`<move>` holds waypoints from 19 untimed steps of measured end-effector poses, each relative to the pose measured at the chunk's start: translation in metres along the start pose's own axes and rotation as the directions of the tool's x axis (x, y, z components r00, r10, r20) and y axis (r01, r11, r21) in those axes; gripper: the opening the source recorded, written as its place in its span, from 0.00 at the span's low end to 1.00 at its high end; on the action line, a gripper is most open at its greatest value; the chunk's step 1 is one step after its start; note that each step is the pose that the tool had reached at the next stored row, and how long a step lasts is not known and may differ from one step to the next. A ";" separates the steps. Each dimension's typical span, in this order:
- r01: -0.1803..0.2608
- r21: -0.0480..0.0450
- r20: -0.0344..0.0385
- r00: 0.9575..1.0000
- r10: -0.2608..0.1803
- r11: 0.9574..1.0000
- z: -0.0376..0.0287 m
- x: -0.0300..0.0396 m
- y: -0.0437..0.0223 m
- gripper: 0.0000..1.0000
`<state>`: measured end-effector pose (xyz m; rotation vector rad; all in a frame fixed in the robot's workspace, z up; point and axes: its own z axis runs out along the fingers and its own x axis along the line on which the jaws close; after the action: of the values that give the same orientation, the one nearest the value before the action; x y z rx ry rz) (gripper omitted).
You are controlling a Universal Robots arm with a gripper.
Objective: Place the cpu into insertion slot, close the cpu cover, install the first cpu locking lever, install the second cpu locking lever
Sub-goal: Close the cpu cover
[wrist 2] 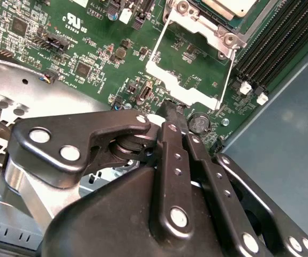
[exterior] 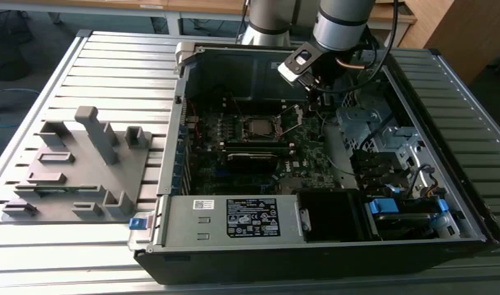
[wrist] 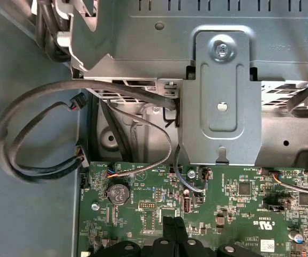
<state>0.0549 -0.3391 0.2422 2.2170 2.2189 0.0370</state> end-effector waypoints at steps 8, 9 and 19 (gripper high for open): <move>0.000 -0.001 0.000 1.000 0.000 1.000 0.0010 0.0000 -0.0029 0.10; 0.000 -0.001 0.000 1.000 0.000 1.000 0.0010 0.0000 -0.0039 0.10; 0.000 -0.020 0.000 1.000 0.000 1.000 0.0005 0.0000 -0.0262 0.10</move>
<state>0.0287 -0.3392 0.2412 2.2067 2.2089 0.0584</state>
